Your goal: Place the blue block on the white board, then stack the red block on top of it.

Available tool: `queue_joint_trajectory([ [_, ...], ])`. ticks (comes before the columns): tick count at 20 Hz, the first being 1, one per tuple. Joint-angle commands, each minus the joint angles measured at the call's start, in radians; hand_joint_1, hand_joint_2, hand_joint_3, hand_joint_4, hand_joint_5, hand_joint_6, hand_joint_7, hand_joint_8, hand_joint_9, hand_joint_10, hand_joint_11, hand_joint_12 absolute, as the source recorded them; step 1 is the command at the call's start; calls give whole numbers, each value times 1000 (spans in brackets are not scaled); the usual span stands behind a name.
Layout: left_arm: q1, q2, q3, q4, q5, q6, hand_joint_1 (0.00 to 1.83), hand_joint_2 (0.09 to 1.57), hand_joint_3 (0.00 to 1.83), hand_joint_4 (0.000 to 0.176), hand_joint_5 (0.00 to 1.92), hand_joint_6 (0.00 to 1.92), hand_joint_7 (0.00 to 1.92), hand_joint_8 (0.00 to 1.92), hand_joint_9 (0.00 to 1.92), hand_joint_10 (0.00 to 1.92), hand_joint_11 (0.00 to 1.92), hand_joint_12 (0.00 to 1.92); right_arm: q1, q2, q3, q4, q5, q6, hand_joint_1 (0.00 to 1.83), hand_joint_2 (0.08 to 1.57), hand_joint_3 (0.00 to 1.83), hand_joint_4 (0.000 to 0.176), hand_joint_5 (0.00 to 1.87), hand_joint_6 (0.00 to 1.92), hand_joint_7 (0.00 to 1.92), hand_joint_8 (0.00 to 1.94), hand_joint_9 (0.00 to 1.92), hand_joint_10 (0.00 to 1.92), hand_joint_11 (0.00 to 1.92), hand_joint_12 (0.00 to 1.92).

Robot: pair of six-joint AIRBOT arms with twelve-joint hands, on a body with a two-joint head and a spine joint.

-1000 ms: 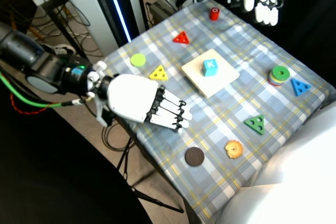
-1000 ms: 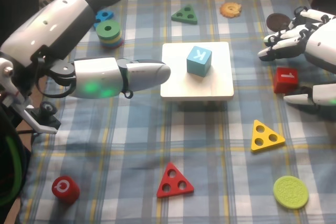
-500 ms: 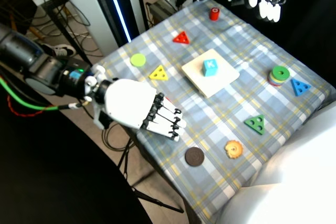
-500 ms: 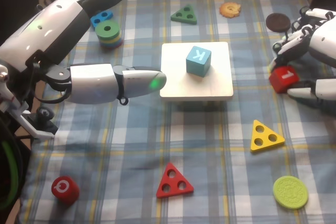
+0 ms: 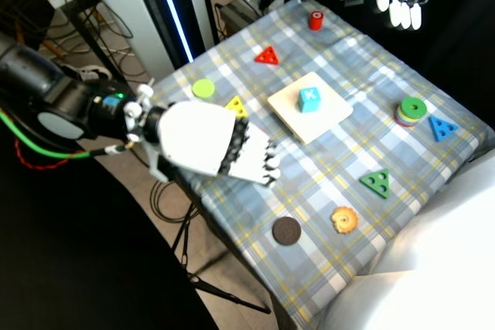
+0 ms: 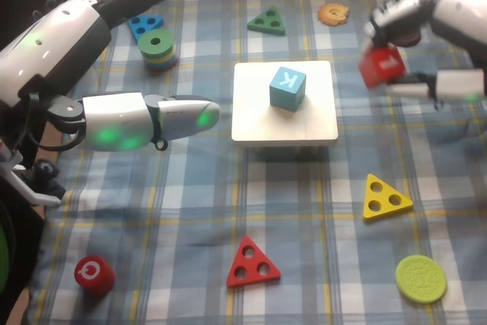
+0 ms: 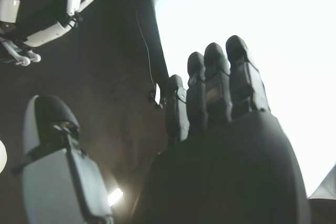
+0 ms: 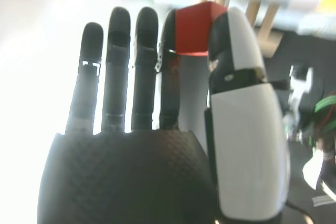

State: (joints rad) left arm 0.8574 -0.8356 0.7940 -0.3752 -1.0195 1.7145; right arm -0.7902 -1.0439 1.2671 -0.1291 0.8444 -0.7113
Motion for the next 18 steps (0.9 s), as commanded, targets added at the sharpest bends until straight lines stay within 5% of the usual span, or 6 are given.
queue_joint_trajectory([
  [1, -6, 7, -5, 28, -119, -9, 756, 859, 0, 167, 289, 6, 300, 4, 230, 6, 0, 365, 30, -11, 5, -6, 122, 9, 1143, 1082, 0, 0, 1048, 867, 867, 2, 720, 1, 93, 1256],
  [4, 0, 13, -8, 26, -120, -9, 788, 853, 0, 161, 319, 8, 296, 1, 217, 0, 0, 341, 114, -51, 41, -113, 114, 98, 1104, 1084, 2, 0, 1042, 880, 875, 2, 729, 7, 125, 1112],
  [5, 0, 13, -8, 25, -121, -9, 789, 853, 0, 162, 318, 4, 300, 1, 222, 1, 0, 360, 136, -69, 60, -153, 106, 139, 1090, 1081, 0, 38, 1048, 871, 876, 2, 753, 14, 150, 1113],
  [6, 0, 13, -8, 25, -121, -9, 803, 853, 0, 158, 314, 1, 298, 0, 222, 1, 0, 362, 155, -86, 77, -182, 96, 169, 1131, 1074, 0, 0, 1064, 842, 865, 1, 758, 10, 239, 1067],
  [13, -1, 13, -7, 25, -115, -9, 823, 861, 1, 148, 310, 0, 293, 1, 226, 5, 0, 344, 224, -145, 117, -324, 14, 233, 1181, 1054, 0, 0, 1110, 761, 887, 1, 709, 0, 144, 1004],
  [18, -1, 13, -7, 25, -112, -9, 819, 869, 0, 156, 299, 0, 296, 0, 242, 2, 0, 433, 225, -154, 118, -351, -7, 235, 1174, 1059, 0, 0, 1094, 791, 876, 1, 705, 3, 120, 1149],
])
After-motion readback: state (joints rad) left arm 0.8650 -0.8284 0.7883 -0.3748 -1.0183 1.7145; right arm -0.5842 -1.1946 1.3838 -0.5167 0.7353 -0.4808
